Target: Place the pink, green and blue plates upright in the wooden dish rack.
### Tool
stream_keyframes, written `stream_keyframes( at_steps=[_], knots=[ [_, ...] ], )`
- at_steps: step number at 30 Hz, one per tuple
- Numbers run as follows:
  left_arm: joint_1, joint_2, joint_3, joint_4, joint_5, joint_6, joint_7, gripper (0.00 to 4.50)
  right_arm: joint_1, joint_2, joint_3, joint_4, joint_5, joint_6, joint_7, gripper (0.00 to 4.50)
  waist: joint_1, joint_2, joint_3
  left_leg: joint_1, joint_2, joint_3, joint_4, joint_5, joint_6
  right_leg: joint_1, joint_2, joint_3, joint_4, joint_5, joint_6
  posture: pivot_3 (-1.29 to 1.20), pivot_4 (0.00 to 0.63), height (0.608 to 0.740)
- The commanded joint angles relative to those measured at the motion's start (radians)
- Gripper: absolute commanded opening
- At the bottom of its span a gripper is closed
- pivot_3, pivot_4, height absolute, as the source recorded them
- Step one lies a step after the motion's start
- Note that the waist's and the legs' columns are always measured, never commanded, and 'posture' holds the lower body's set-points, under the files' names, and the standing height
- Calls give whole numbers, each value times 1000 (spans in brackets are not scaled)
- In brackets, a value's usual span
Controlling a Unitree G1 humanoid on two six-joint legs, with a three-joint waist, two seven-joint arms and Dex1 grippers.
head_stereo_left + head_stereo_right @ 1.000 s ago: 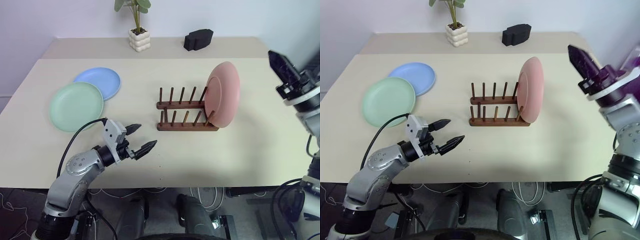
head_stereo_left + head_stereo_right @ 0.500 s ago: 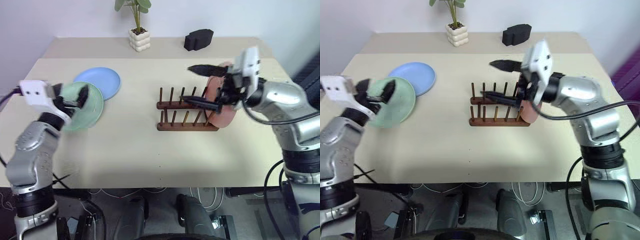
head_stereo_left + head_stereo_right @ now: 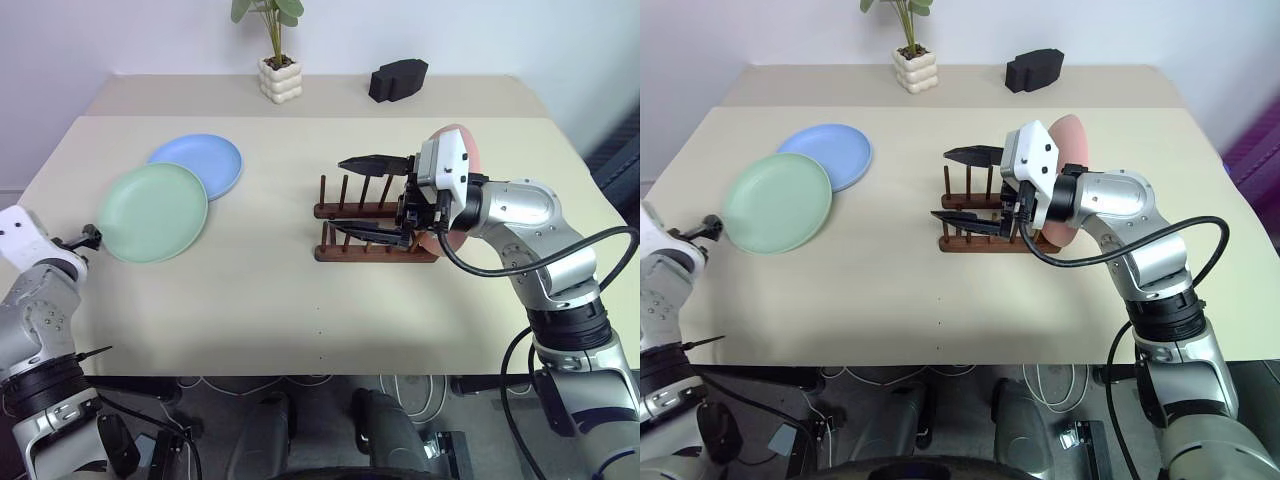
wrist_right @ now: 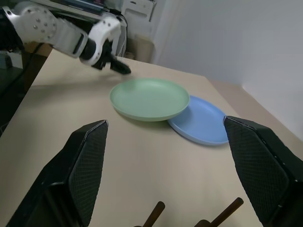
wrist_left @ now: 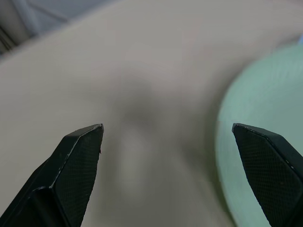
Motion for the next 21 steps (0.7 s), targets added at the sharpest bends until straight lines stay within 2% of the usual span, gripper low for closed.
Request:
stream_keyframes(
  at_steps=[1,7,10,17,18,21],
  knots=[
    [-38,10,-22,27,-11,1,-42,4500,10,4,-20,-48,3,-3,2,3967,-1,0,0,0,0,0,0,0,0,0,0,0,0,0,0,0,150,738],
    [-72,17,-39,127,-7,-26,-89,4500,28,-2,-26,-64,6,5,3,3967,-5,0,0,0,0,0,0,0,0,-3,-1,0,6,0,0,0,150,738],
    [-84,16,-47,153,4,-33,-87,3701,34,-3,-29,-67,4,4,2,4002,-3,0,0,1,0,0,0,0,0,-3,-1,0,8,0,0,0,150,738],
    [-75,3,-22,168,-6,-55,-77,192,43,-3,-33,-73,4,3,0,4002,-1,0,0,1,0,0,0,0,-1,-3,-2,0,8,0,0,0,150,738],
    [-69,1,-18,166,-9,-57,-77,47,44,-3,-34,-75,4,2,0,4002,-1,0,0,1,0,0,0,0,-1,-3,-2,0,8,0,0,0,150,738],
    [-51,-11,5,149,-27,-61,-79,47,46,-2,-33,-75,4,0,2,4002,-2,0,0,2,0,0,0,1,-1,-3,-2,0,8,0,0,0,150,738]
  ],
)
